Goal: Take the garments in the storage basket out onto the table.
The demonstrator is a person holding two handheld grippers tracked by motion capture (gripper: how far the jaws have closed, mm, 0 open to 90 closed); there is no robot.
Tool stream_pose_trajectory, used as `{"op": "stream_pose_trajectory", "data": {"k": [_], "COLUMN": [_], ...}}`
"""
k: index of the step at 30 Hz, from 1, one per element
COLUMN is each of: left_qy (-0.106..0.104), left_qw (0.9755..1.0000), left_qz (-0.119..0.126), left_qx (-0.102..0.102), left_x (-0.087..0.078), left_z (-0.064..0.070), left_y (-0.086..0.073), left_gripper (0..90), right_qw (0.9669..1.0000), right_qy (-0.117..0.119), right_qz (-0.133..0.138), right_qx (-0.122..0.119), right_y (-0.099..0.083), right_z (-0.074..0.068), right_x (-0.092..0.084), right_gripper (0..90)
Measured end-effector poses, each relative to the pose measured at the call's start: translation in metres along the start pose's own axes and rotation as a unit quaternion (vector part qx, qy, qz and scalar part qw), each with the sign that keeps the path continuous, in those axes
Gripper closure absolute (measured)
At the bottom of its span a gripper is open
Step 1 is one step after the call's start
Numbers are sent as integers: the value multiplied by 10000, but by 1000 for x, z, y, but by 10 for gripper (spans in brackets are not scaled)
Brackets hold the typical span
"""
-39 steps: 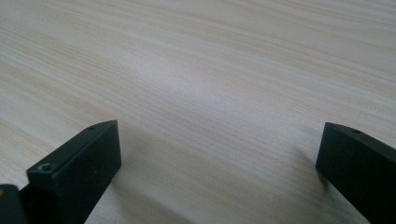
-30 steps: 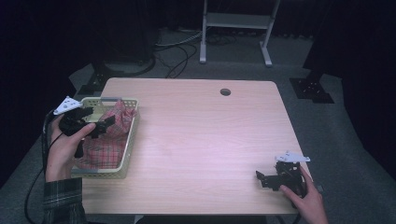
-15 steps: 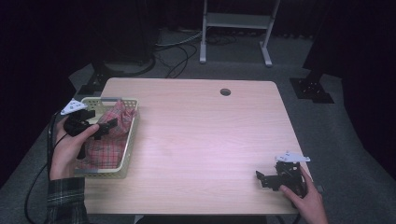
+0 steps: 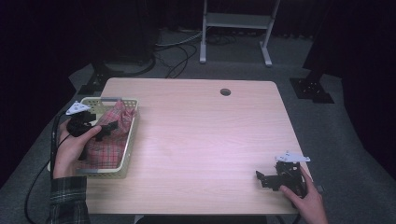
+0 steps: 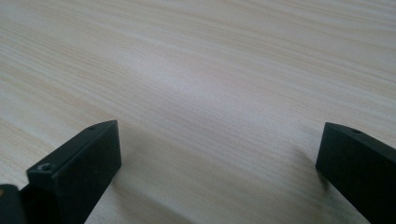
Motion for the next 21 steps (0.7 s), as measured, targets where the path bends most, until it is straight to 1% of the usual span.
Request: {"op": "stream_pose_trajectory", "data": {"k": [8,14,16,21], "left_qy": [109,178,234,312], "left_qw": [9997,9993,9989,9982], "left_qz": [-220,-329,-409,-504], "left_qx": [-3,-24,4,-19], "left_x": [8,12,14,17], "left_z": [-1,-2,-2,-4], "left_y": [-4,-6,-8,-10], "left_gripper": [18,18,18,18], "right_qw": [10000,10000,10000,10000], "right_qy": [1,0,0,0], "right_qz": [-3,0,0,0], "right_qx": [4,0,0,0], "right_y": [0,0,0,0], "right_z": [0,0,0,0], "right_x": [0,0,0,0], "right_gripper": [0,0,0,0]}}
Point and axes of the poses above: each handheld gripper's, and its own axes: x roughly forward along the jaws, y roughly out of its top, z roughly to its right, the point moved 4 cm from there along x, roughly forward along the jaws, and after that the axes turned 11 degrees about -x, right-handed, at the moved point
